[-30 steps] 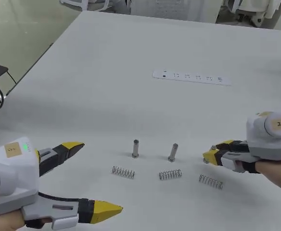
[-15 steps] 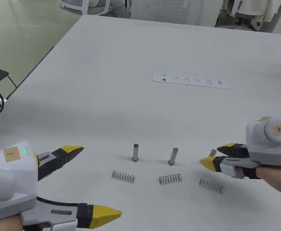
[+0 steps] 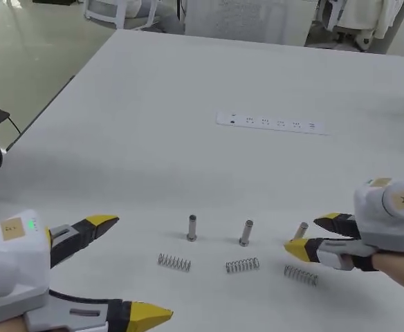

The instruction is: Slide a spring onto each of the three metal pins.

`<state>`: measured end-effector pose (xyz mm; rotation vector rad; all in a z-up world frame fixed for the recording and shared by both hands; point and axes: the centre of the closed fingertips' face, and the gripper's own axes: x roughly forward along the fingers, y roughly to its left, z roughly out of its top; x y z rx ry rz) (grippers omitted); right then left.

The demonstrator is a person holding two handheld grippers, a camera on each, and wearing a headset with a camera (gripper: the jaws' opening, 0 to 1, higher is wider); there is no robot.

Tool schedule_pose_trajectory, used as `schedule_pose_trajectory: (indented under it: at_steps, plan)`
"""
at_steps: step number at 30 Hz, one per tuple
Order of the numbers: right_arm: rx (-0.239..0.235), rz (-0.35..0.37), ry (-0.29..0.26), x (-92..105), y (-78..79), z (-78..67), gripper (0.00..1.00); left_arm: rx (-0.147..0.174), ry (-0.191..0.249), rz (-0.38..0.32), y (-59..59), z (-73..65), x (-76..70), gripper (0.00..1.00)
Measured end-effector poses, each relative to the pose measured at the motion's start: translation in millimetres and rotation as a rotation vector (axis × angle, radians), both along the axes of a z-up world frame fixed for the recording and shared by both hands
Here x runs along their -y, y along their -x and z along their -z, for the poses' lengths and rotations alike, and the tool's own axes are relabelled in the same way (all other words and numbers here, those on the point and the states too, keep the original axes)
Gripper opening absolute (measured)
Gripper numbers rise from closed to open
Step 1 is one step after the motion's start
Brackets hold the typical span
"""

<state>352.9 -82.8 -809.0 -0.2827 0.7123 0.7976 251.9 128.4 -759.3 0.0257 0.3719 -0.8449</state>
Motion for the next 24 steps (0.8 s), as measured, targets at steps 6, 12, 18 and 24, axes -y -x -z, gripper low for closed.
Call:
schedule_pose_trajectory:
  at_steps: [6,12,18,24]
  plan:
    - [0.013,-0.027,0.007,0.4,5.1,-2.2,0.53,0.003,-0.001,0.003,-1.2,-1.0,0.2,0.98]
    - [0.028,-0.059,0.023,1.8,13.0,-2.2,0.57,0.003,0.002,0.003,-1.6,-1.5,0.8,0.98]
    - [0.052,-0.106,0.058,4.6,21.2,-2.0,0.59,0.001,0.004,0.005,-0.5,-1.3,0.8,0.98]
    - [0.068,-0.166,0.093,4.3,29.0,-3.6,0.62,0.002,0.006,0.001,-0.4,-1.8,0.4,0.98]
